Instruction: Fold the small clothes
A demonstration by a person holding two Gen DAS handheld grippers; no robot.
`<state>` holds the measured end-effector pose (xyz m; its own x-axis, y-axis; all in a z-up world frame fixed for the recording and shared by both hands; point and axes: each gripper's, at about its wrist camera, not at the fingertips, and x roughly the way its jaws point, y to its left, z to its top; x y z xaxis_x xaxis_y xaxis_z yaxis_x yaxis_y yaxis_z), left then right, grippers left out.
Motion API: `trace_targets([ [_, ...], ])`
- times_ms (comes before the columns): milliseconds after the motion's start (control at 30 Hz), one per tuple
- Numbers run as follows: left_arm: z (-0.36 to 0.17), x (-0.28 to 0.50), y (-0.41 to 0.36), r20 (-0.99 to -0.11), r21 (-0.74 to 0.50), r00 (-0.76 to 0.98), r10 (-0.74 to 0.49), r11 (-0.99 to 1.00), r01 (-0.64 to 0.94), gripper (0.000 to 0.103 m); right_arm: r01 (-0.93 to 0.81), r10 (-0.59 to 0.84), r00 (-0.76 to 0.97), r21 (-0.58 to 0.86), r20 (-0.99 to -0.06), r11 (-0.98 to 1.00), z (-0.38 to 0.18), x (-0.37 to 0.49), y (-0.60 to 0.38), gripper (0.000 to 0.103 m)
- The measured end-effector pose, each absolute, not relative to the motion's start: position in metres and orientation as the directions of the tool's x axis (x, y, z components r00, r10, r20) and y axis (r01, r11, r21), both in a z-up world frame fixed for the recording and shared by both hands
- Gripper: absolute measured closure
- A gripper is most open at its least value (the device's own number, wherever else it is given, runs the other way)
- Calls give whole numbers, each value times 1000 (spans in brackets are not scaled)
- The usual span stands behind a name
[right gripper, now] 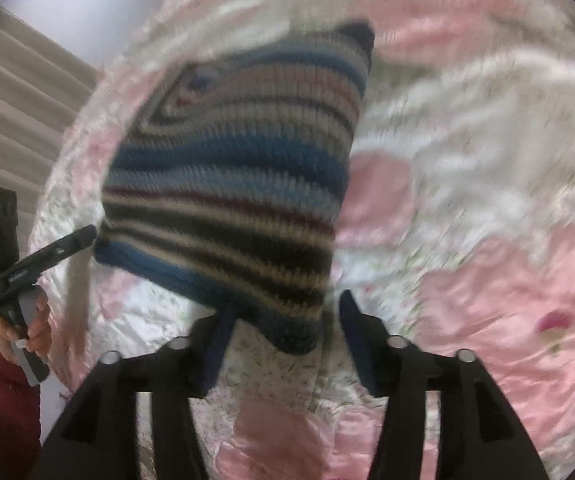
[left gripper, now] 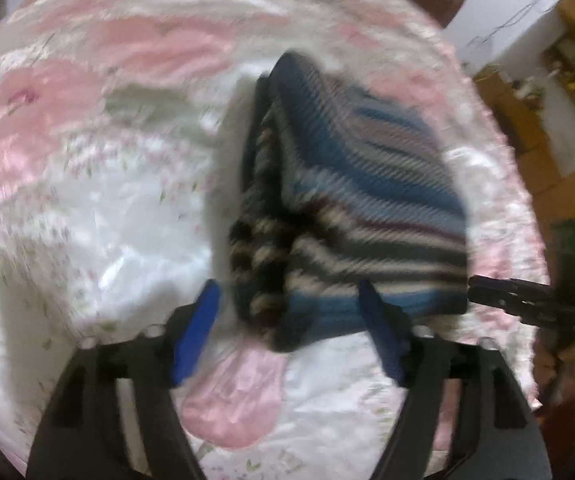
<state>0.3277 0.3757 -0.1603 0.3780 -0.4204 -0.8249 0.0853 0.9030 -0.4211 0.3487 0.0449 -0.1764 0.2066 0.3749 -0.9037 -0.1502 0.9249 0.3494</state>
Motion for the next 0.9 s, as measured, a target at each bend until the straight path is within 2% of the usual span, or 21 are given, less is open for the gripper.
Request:
trace_targets([
  [100, -154, 358, 379, -828, -419, 379, -413, 905, 71, 19, -139, 374, 238, 350, -896, 926, -159, 367, 37, 37],
  [267, -177, 409, 379, -822, -510, 304, -481, 860, -18, 19, -99, 380, 236, 367, -894, 925, -160, 412, 29, 30],
  [533, -208, 450, 349, -824, -527, 228, -518, 849, 26, 19, -86, 409, 183, 400, -894, 912, -191, 444, 35, 24],
  [667, -230, 462, 345, -815, -557, 183, -551, 830, 18, 19, -63, 469, 167, 465, -867, 883, -208, 454, 36, 19],
  [900, -243, 466, 333, -745, -653, 137, -652, 756, 47, 16, -11, 565, 119, 568, -816, 823, -244, 465, 40, 15],
])
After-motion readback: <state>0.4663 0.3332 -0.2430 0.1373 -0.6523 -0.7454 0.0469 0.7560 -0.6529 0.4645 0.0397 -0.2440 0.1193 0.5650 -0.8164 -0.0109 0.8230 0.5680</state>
